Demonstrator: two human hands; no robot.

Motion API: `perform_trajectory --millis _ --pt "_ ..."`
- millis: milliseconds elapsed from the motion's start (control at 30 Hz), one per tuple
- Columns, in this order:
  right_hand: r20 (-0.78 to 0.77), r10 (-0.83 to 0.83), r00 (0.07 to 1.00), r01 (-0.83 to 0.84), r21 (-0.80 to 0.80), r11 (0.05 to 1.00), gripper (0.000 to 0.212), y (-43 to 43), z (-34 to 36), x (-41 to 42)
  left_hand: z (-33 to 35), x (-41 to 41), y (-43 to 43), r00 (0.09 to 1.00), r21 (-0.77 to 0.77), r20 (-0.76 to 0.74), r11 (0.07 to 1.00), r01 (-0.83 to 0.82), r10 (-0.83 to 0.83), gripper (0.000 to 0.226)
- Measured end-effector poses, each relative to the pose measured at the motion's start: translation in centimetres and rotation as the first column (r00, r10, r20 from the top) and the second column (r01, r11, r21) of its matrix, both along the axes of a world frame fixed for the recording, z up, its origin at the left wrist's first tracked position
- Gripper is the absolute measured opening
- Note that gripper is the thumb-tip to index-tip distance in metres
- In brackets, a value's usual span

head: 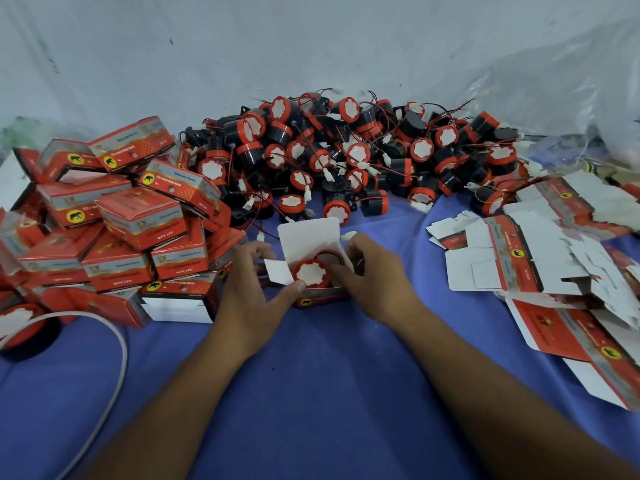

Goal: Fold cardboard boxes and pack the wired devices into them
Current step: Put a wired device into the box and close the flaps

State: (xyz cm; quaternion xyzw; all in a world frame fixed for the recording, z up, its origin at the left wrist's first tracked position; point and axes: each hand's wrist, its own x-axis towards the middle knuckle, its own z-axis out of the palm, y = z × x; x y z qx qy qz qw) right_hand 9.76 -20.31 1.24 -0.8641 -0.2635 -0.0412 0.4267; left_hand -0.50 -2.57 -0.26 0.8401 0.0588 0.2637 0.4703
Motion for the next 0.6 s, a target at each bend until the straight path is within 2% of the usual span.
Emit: perform_trajectory --millis 100,233,333,433,500,600 --pt "0.160 0.106 0.981 -0.106 -0.006 0.994 0.029 -0.02 -0.24 -0.27 0.05 0.11 0.33 0.998 -0.063 0.045 0.997 -0.035 0.038 0.069" --pt "0.075 0.262 0.962 -0.263 0.001 0.965 0.036 -0.17 -0.51 -0.48 0.30 0.09 -0.10 0.992 -0.058 0.117 0.998 -0.030 0.036 0.080" --pt "0.022 0.238 0.971 -0.239 0.043 0.970 0.023 0.22 -0.33 -0.28 0.24 0.27 -0.13 0.992 0.032 0.118 0.998 -0.057 0.053 0.071" --pt "0.039 0.246 0.969 -0.248 0.074 0.966 0.016 0.36 -0.38 -0.12 0.05 0.36 -0.05 0.992 0.264 0.120 0.961 -0.078 0.048 0.048" --pt "0.010 0.232 0.973 -0.232 0.100 0.968 0.013 0.27 -0.62 -0.06 -0.02 0.40 -0.14 0.998 0.256 0.049 0.966 -0.044 0.033 0.036" --pt "-0.086 0.225 0.971 -0.213 0.132 0.968 0.028 0.07 -0.50 -0.12 -0.17 0.44 -0.18 1.000 0.211 -0.017 0.977 0.024 -0.021 0.027"
